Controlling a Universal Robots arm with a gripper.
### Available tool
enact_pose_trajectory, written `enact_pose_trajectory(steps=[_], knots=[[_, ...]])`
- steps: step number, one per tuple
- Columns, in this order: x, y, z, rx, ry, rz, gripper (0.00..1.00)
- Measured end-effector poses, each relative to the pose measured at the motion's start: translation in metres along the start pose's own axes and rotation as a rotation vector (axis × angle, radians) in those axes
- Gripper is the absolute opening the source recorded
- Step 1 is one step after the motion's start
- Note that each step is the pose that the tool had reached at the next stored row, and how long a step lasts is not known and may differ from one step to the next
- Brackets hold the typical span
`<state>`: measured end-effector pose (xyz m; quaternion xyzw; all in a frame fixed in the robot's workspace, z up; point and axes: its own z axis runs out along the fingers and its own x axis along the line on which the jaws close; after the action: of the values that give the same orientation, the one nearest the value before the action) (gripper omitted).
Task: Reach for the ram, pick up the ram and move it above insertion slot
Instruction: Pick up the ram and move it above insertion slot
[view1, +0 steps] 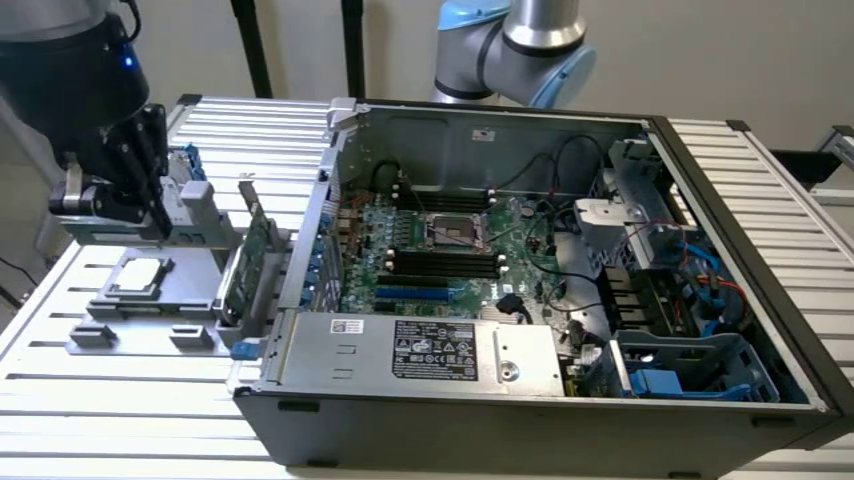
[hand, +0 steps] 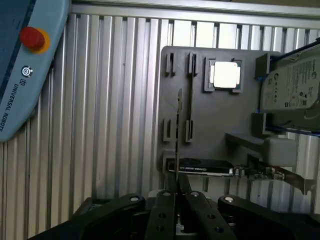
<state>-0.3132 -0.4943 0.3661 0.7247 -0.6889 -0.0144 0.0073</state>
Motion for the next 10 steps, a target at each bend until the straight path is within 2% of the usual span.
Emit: enact_pose_trajectory(steps=[5,10], knots=[[-0.001,-0.0158,-0.0167,0.0000,0.0000,0.000,0.13],[-0.003,-0.0308,-0.0259,0.0000,-0.0022,0.000,0.13]])
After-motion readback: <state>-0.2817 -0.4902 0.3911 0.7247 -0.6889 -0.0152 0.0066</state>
